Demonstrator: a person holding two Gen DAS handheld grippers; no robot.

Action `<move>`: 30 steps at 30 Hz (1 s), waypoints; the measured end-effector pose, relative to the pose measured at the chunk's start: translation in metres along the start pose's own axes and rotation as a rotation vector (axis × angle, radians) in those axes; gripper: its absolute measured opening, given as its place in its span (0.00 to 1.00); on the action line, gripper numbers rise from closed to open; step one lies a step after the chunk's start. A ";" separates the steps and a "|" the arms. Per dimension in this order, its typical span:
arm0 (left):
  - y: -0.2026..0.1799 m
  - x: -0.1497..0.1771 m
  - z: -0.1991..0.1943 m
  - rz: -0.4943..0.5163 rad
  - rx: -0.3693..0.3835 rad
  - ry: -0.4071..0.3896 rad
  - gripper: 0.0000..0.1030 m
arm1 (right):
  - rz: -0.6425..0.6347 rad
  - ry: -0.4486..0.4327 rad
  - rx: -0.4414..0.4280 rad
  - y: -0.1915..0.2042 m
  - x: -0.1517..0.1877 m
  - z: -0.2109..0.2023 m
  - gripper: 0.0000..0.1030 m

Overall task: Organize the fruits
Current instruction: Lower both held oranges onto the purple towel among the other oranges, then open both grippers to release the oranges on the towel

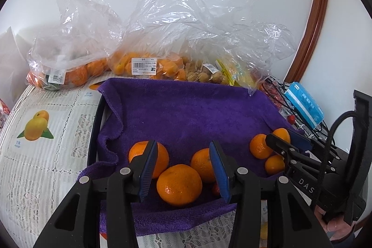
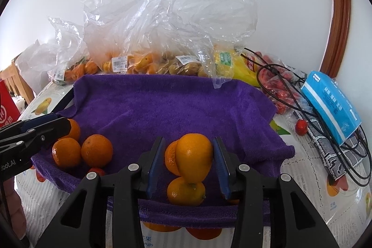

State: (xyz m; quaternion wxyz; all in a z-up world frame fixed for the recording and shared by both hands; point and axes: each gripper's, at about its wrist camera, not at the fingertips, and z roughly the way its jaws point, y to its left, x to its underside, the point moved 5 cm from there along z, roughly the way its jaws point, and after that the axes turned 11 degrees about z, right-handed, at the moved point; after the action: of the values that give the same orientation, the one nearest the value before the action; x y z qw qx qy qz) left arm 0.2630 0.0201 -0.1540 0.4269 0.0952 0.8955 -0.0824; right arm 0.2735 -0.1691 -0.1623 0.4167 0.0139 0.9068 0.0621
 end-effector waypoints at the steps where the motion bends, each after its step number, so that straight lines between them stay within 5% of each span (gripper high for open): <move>1: 0.000 0.000 0.001 -0.003 0.000 0.004 0.43 | -0.003 -0.003 0.003 0.000 0.000 -0.001 0.45; 12: -0.006 0.006 -0.004 0.007 -0.005 0.016 0.49 | 0.019 -0.048 -0.022 0.007 -0.003 -0.027 0.71; 30: 0.007 0.026 -0.047 -0.014 -0.006 -0.021 0.49 | 0.061 0.025 -0.013 0.008 0.049 -0.084 0.68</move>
State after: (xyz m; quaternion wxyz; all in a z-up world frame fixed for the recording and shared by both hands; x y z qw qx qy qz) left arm 0.2133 0.0398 -0.1458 0.4360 0.0867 0.8918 -0.0835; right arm 0.1781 -0.1657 -0.1442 0.4036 0.0382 0.9106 0.0808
